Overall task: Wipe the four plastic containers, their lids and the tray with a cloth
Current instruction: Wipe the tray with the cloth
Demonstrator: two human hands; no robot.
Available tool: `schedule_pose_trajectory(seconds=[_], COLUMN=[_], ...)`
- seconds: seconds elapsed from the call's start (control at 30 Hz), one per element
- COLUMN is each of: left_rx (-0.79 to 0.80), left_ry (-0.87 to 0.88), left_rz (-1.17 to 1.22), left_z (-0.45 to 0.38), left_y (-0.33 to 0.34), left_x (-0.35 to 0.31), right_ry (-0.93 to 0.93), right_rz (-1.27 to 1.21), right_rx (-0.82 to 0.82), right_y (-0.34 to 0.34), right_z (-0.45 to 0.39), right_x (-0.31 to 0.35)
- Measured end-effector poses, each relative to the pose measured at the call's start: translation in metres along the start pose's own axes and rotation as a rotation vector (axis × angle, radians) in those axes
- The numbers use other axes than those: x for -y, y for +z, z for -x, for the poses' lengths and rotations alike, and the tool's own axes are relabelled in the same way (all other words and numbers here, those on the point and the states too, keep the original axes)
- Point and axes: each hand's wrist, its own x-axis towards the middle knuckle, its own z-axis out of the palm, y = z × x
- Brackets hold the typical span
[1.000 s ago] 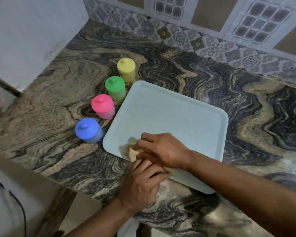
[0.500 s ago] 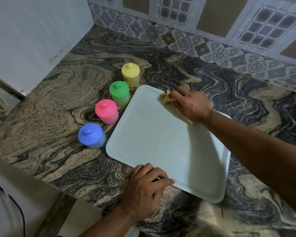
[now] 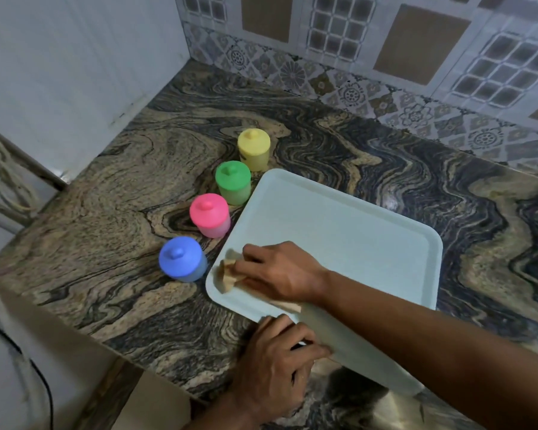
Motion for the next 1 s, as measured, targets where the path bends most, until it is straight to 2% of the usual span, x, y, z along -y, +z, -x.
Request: schedule_pose_trajectory(seconds=[0.23,0.33,0.43,0.53,0.67,0.9,1.0], left_rx=[-0.042,-0.047,-0.052,-0.035,-0.038,-0.039,-0.033], left_ry=[0.016,0.027,0.007,-0.003,0.008,0.005,-0.004], left_rz=[-0.047,-0.043,-0.04,-0.044,-0.027,-0.019,-0.032], left_z=[-0.002,-0.002,-0.002,-0.001,0.0,0.001,0.002], left_y=[-0.002,-0.004,-0.002,0.0,0.0,0.002,0.002], left_x=[-0.004,-0.005,-0.005,-0.004,-0.001,-0.002,-0.002], right_ry=[0.258,0.383,0.433,0.608,0.782,1.171,1.297], right_rz=[0.178,0.284,0.308,0.292,0.354,0.411,0.358], right_rx=[-0.128,-0.118,-0.114,-0.146,-0.169,-0.085,-0.196], right_y=[-0.033,-0.043,-0.036,-0.034,-0.046,-0.083,-0.093], right_z=[-0.021,-0.023,-0.019,0.005,0.078,0.194,0.214], right_x=[-0.096,-0.124,-0.121,-0.108,-0.094,-0.069,-0.048])
